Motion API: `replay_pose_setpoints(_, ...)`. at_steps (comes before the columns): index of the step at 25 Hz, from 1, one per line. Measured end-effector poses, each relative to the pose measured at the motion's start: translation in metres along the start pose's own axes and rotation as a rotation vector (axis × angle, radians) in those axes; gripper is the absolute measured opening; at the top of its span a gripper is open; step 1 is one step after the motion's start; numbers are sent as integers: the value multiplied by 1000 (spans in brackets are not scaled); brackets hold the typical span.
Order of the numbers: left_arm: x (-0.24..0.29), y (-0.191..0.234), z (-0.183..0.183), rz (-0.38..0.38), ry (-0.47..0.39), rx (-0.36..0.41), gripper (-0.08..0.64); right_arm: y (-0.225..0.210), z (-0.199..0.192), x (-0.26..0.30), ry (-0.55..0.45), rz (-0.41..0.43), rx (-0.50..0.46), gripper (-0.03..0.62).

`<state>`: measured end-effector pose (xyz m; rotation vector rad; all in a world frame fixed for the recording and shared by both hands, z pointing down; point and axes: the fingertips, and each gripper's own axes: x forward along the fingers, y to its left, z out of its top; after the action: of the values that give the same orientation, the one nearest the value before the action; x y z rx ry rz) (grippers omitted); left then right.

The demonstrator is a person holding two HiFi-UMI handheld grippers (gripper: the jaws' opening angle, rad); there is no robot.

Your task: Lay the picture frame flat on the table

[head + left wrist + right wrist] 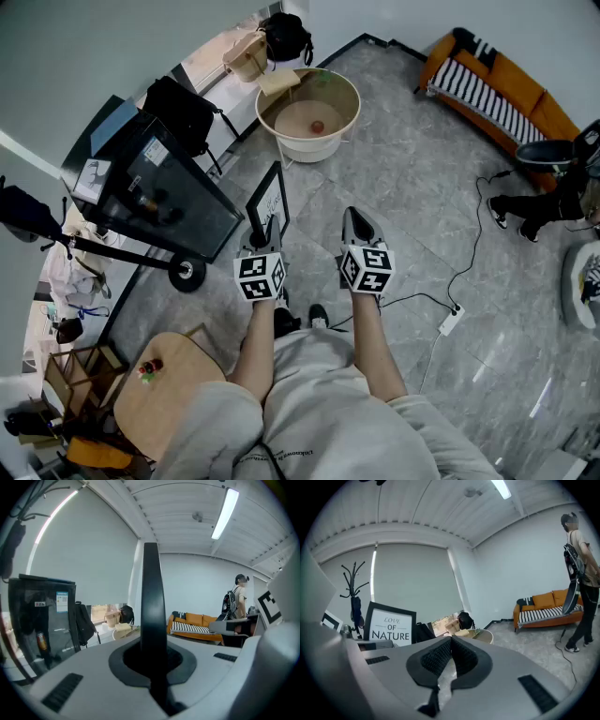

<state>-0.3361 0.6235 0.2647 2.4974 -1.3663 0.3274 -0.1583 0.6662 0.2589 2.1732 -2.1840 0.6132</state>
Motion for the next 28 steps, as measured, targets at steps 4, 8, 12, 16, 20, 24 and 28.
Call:
replay_pose_setpoints(4,8,-15,17,36,-49,28,26,-19,-5,2,34,43,-22,34)
replay_pose_setpoints(8,10,-23,17,31,-25,56,26,-23,-12,6,58,65,-16,34)
replay_pose_setpoints(12,15,-22,15,20,-17,60,28,-14,-23,24,97,119,0,34)
replay_pose_setpoints(16,35,-11,15,5,-11,56,28,-10,-24,48,92,135,20,34)
replay_pose_setpoints(20,58,4,20,-3,-39,19,28,-13,-21,73,95,150,-12,34)
replay_pose_setpoints(24,80,14,37,4,-86,19,26,-17,-10,95,105,160,-157,34)
replay_pose_setpoints(28,102,27,42,7,-84,1,26,-17,-3,122,88,165,-156,34)
